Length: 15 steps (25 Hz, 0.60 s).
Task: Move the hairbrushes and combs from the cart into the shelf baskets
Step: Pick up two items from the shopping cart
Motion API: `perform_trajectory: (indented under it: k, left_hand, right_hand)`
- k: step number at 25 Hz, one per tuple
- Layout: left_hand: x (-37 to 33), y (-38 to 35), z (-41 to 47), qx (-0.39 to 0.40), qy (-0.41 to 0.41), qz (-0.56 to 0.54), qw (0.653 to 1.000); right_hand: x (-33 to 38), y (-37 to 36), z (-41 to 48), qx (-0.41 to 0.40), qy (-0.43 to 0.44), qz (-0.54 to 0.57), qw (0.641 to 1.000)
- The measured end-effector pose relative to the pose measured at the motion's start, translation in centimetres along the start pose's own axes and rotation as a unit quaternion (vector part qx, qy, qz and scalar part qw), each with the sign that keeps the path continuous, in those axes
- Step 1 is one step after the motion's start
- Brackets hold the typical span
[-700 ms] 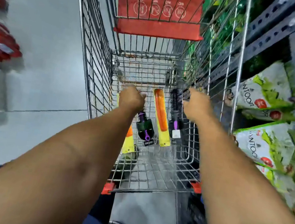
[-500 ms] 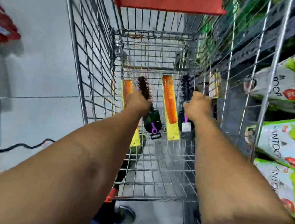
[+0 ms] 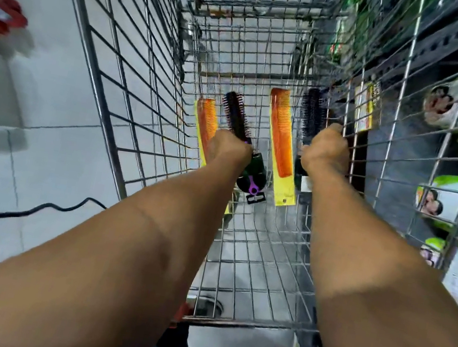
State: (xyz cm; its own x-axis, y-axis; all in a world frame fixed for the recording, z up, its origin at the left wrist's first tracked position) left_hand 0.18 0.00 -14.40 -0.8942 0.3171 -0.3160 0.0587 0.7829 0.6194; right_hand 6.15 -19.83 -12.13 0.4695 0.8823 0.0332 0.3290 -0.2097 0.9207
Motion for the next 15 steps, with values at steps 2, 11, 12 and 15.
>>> perform_trajectory:
  k: [2,11,12,15]
  left_hand:
    - [-0.1,0.2,-0.1,-0.003,0.007,-0.009,1.0]
    - [-0.8,2.1,-1.6,-0.011,-0.026,-0.015,0.999]
    - [-0.9,2.4,-1.8,-0.015,-0.029,-0.03,0.999]
    - [-1.4,3.8,-3.0,-0.024,-0.044,-0.06,0.997]
  right_hand:
    - [0.0,-0.2,0.0,0.02,-0.008,0.006,1.0]
    - [-0.8,2.4,0.3,0.084,-0.065,0.111,0.988]
    - [-1.1,3.0,0.2,0.092,-0.071,0.133,0.984]
    - [-1.7,4.5,-0.6,0.109,-0.066,0.212,0.969]
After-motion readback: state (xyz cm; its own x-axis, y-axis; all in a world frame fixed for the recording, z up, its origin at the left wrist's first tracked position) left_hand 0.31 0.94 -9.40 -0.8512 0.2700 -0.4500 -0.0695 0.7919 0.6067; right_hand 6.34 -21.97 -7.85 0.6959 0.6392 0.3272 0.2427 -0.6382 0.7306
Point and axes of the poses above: each hand's wrist, its own z-axis towards the middle knuckle, its own y-axis out of the back of the hand, x = y × z, the point moved 5 cm from there along z, towards the middle knuckle, and after that the axes turned 7 degrees about -x, right-handed, at the moved point
